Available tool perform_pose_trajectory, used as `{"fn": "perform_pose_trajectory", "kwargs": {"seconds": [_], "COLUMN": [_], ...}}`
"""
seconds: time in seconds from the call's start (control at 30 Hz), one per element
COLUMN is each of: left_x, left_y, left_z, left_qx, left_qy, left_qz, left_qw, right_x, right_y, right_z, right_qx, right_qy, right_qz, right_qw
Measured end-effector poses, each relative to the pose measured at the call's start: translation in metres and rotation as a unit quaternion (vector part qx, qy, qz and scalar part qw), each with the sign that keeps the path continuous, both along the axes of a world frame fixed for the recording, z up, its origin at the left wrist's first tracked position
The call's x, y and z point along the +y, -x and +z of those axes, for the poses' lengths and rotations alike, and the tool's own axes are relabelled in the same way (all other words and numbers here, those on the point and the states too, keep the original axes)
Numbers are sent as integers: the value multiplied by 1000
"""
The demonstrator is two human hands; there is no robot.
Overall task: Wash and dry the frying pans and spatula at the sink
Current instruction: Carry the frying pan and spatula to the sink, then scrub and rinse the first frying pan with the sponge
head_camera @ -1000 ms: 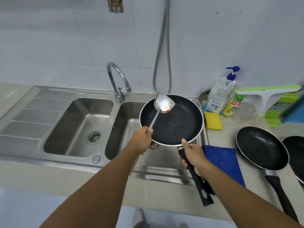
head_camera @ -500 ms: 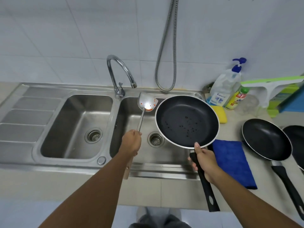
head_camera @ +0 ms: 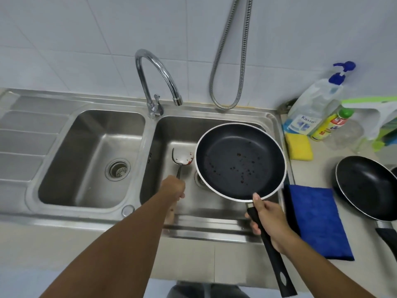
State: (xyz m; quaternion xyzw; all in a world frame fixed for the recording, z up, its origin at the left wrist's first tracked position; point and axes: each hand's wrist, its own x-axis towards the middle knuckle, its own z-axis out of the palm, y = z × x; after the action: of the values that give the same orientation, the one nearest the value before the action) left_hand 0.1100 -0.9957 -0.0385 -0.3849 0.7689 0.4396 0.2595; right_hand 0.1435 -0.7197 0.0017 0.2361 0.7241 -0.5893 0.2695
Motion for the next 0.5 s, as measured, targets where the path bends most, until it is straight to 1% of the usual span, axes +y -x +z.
{"fn": "perform_pose_trajectory", "kwargs": {"seconds": [0.2,0.33,0.5], "left_x": [-11,-11,-15], "left_y": [12,12,6], "left_z": [-27,-36,-48], "left_qx": [-20,-38,-33], "left_qy": [27,32,28], "left_qz": [2,-12,-26], "left_qw": [999,999,999], "right_x": [-13,-22,-34], "right_y": [0,1,4], "right_z": [-4,0,14], "right_qx": [-16,-32,-84], "right_qy": [39,23,21], "right_qz": [42,76,75], "right_qw": [998,996,993]}}
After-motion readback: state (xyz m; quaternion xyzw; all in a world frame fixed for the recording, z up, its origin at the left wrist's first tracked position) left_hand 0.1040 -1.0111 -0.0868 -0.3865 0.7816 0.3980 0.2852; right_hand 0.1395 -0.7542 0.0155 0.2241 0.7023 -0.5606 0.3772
